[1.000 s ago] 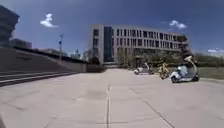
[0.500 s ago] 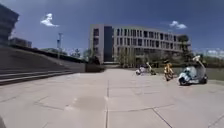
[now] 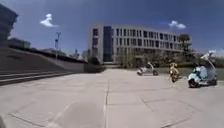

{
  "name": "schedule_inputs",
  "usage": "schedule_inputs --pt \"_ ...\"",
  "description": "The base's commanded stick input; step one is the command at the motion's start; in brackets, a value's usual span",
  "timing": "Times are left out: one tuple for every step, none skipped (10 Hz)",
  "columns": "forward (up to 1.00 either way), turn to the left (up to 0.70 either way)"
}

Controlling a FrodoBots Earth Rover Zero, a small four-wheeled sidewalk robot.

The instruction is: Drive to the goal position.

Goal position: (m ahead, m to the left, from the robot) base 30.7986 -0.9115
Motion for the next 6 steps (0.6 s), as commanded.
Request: schedule_inputs --pt "1.00 0.00" --pt "1.00 0.00" --pt "1.00 0.00" --pt "1.00 0.00" --pt "1.00 0.00" --pt "1.00 0.27"
